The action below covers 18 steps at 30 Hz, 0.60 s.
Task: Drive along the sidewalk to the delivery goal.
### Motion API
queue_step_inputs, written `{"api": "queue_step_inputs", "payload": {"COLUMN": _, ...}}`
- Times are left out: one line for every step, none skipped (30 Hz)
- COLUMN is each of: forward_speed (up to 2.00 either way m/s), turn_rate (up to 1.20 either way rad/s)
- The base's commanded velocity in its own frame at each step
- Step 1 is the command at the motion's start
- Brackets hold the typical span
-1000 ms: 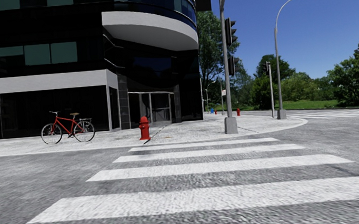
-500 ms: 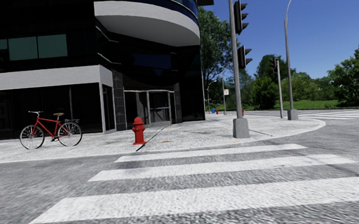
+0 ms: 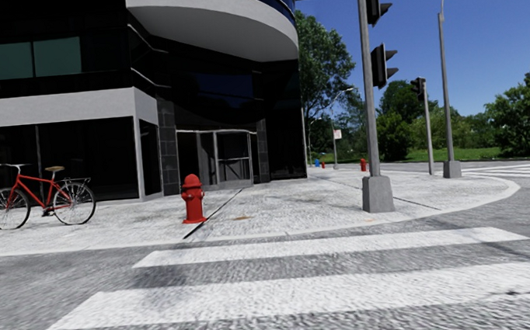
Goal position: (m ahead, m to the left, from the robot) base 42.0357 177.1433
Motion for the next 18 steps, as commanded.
{"api": "queue_step_inputs", "payload": {"forward_speed": 2.00, "turn_rate": 0.00}}
{"api": "queue_step_inputs", "payload": {"forward_speed": 2.00, "turn_rate": 0.00}}
{"api": "queue_step_inputs", "payload": {"forward_speed": 2.00, "turn_rate": 0.00}}
{"api": "queue_step_inputs", "payload": {"forward_speed": 2.00, "turn_rate": 0.00}}
{"api": "queue_step_inputs", "payload": {"forward_speed": 2.00, "turn_rate": 0.00}}
{"api": "queue_step_inputs", "payload": {"forward_speed": 2.00, "turn_rate": 0.00}}
{"api": "queue_step_inputs", "payload": {"forward_speed": 2.00, "turn_rate": 0.00}}
{"api": "queue_step_inputs", "payload": {"forward_speed": 2.00, "turn_rate": 0.00}}
{"api": "queue_step_inputs", "payload": {"forward_speed": 2.00, "turn_rate": 0.00}}
{"api": "queue_step_inputs", "payload": {"forward_speed": 2.00, "turn_rate": 0.00}}
{"api": "queue_step_inputs", "payload": {"forward_speed": 2.00, "turn_rate": 0.00}}
{"api": "queue_step_inputs", "payload": {"forward_speed": 2.00, "turn_rate": 0.00}}
{"api": "queue_step_inputs", "payload": {"forward_speed": 2.00, "turn_rate": 0.00}}
{"api": "queue_step_inputs", "payload": {"forward_speed": 2.00, "turn_rate": 0.00}}
{"api": "queue_step_inputs", "payload": {"forward_speed": 2.00, "turn_rate": 0.00}}
{"api": "queue_step_inputs", "payload": {"forward_speed": 2.00, "turn_rate": 0.00}}
{"api": "queue_step_inputs", "payload": {"forward_speed": 2.00, "turn_rate": 0.00}}
{"api": "queue_step_inputs", "payload": {"forward_speed": 2.00, "turn_rate": 0.00}}
